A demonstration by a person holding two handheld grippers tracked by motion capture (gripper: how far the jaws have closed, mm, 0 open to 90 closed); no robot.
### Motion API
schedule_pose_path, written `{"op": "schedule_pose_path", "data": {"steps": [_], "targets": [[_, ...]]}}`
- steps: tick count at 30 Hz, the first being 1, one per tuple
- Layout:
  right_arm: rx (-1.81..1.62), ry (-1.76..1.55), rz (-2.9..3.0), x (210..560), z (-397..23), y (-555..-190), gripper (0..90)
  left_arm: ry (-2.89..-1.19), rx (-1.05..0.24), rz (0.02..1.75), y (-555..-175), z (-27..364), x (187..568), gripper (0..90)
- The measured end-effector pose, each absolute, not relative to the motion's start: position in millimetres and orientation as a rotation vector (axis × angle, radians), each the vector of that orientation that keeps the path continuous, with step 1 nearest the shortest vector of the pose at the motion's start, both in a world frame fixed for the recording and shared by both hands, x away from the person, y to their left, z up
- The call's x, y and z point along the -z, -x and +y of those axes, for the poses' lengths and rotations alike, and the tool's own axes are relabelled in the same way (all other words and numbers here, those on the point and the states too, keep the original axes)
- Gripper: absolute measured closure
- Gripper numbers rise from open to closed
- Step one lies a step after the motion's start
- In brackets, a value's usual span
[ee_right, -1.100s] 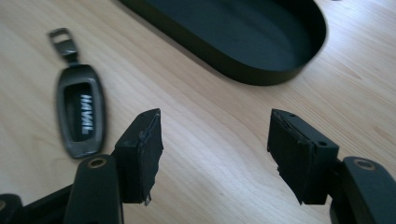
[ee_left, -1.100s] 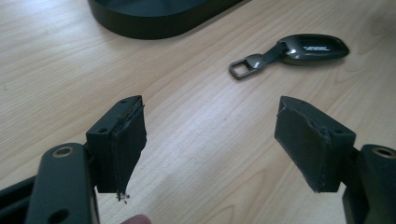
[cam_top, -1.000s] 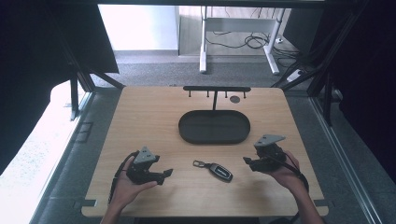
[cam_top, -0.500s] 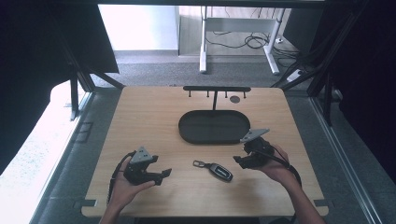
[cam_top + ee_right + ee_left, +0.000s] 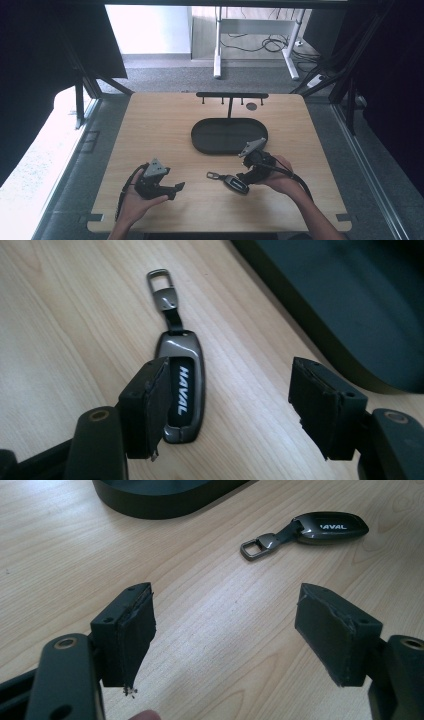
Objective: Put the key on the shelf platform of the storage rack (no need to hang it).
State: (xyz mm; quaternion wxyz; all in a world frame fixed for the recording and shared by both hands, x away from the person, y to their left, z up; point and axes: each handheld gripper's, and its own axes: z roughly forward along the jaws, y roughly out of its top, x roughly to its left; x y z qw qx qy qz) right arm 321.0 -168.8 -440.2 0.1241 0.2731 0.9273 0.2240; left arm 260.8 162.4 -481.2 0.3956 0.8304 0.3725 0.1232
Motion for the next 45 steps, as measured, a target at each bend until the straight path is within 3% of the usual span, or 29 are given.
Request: {"op": "schedule_pose_path", "data": {"steps": [30, 37, 40, 45], "targets": [[-0.401, -0.745, 2.852, 500.6, -125.2, -334.2, 32.3, -2.119, -0.314, 0.939, -260.2, 163.0, 482.7, 23.6], [-0.417, -0.790, 2.871, 506.5, -125.4, -336.9, 37.7, -2.099, -0.276, 0.931, -259.7, 162.7, 481.6, 23.3], [-0.446, -0.810, 2.906, 506.1, -126.8, -337.7, 48.3, -2.095, -0.280, 0.929, -258.7, 162.9, 479.6, 23.3], [-0.458, -0.846, 2.922, 505.3, -128.7, -340.4, 49.1, -2.096, -0.284, 0.935, -259.0, 164.2, 480.1, 23.3]]}}
